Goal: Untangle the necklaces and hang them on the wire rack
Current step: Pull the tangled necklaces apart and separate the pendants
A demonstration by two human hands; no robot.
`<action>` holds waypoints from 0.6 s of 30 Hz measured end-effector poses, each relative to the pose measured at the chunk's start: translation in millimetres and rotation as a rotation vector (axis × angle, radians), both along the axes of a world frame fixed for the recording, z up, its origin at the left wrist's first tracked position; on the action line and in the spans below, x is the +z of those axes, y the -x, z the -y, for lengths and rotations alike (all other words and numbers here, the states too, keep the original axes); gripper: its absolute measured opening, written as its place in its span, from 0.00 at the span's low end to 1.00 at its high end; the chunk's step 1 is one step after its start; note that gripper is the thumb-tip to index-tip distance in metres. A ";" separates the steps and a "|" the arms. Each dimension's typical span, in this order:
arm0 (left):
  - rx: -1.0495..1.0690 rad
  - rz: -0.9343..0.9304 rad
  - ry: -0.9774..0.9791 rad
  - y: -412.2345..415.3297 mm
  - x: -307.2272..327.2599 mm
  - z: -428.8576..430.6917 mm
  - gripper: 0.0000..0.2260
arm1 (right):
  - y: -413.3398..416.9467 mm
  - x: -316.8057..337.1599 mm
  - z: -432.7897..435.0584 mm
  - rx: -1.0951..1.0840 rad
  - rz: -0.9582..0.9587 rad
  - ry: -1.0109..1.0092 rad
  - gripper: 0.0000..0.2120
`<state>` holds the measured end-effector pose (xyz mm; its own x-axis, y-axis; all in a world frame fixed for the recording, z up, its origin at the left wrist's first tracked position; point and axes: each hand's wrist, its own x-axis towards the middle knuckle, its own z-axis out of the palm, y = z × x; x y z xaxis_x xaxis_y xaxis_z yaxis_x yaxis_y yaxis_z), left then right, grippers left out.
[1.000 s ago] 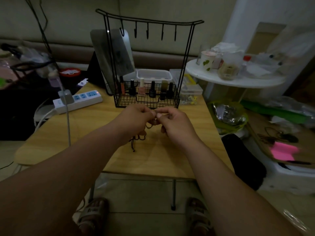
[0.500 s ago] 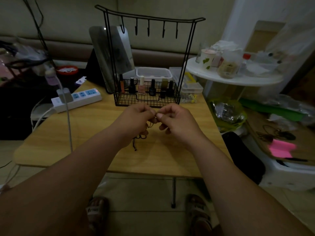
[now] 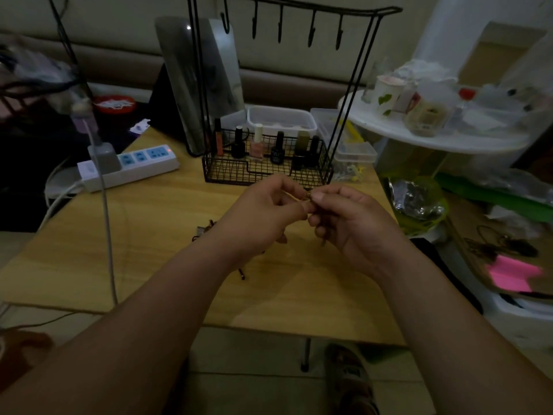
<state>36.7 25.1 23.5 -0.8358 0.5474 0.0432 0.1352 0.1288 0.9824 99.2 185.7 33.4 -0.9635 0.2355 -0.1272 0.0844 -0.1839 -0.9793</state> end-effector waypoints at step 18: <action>-0.105 -0.022 0.090 28.7 17.4 18.5 0.07 | 13.9 7.1 0.2 0.063 0.008 -0.133 0.04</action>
